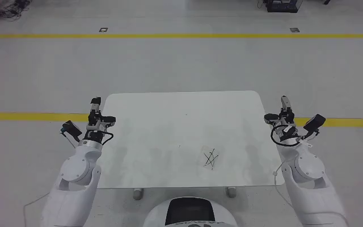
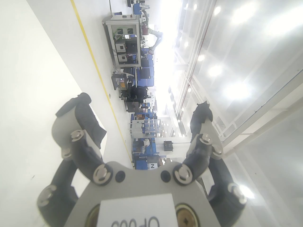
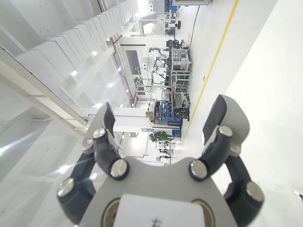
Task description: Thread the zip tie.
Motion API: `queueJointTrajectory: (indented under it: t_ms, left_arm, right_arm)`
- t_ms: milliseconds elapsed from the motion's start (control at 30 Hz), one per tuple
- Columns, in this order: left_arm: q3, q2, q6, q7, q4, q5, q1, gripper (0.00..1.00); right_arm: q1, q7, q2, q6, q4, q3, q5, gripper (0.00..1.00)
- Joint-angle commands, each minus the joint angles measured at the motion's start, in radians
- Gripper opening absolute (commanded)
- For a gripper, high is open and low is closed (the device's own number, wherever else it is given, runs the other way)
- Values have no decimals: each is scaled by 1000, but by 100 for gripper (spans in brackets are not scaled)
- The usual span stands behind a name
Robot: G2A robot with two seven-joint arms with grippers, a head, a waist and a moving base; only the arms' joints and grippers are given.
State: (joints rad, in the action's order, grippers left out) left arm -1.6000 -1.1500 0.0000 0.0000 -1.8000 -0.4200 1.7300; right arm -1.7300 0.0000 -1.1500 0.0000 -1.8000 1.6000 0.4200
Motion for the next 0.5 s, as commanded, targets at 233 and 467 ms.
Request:
queueJointTrajectory:
  t_ms: [233, 467]
  left_arm:
    - [0, 0, 0, 0, 0, 0, 0, 100]
    - [0, 0, 0, 0, 0, 0, 0, 100]
  right_arm:
    - [-2, 67, 5, -61, -27, -6, -133, 100]
    - [-9, 173, 11, -160, -35, -28, -297, 100]
